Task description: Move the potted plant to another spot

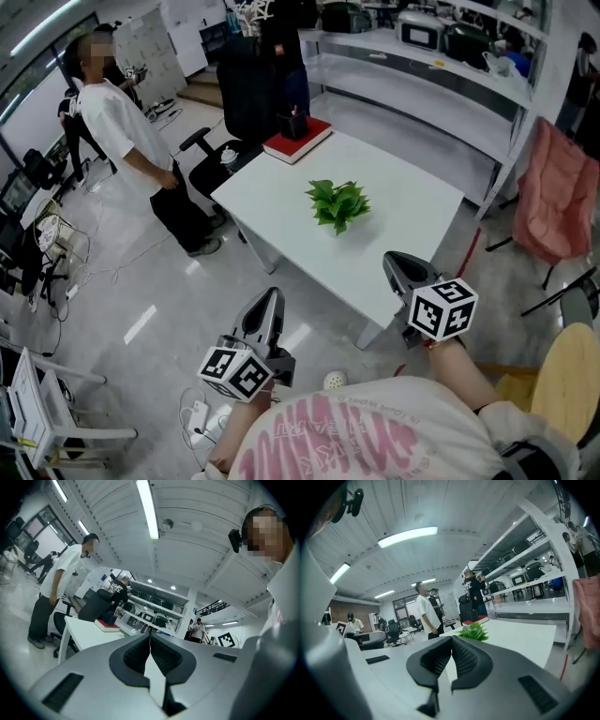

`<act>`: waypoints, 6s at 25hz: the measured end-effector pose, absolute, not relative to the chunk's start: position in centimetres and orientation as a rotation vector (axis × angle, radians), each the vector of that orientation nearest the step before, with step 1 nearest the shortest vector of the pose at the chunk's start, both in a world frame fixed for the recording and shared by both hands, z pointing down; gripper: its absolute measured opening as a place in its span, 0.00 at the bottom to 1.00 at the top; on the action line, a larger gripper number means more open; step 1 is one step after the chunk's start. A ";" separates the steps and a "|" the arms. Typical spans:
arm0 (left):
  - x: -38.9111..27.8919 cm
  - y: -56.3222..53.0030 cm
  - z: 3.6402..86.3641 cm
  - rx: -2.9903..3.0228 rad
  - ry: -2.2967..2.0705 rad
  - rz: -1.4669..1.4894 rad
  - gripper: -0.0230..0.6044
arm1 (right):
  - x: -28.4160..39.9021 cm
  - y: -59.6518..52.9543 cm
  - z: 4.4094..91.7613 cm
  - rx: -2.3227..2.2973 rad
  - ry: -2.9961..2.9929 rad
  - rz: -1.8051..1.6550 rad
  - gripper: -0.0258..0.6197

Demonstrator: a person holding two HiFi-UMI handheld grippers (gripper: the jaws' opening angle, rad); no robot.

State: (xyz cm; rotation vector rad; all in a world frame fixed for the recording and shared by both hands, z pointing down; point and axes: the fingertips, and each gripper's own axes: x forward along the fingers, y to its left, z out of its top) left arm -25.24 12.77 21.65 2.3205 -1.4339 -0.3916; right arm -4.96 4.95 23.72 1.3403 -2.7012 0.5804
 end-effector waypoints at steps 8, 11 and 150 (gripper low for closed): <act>-28.8 6.8 21.7 2.345 -1.388 -0.414 0.08 | -8.1 -0.7 25.1 1.376 -2.662 0.583 0.06; -29.7 5.3 22.8 2.338 -1.380 -0.388 0.08 | -9.2 -1.8 26.0 1.352 -2.666 0.582 0.06; -32.2 -12.3 42.5 2.266 -1.362 -0.447 0.08 | -15.3 -20.3 41.3 1.508 -2.747 0.185 0.81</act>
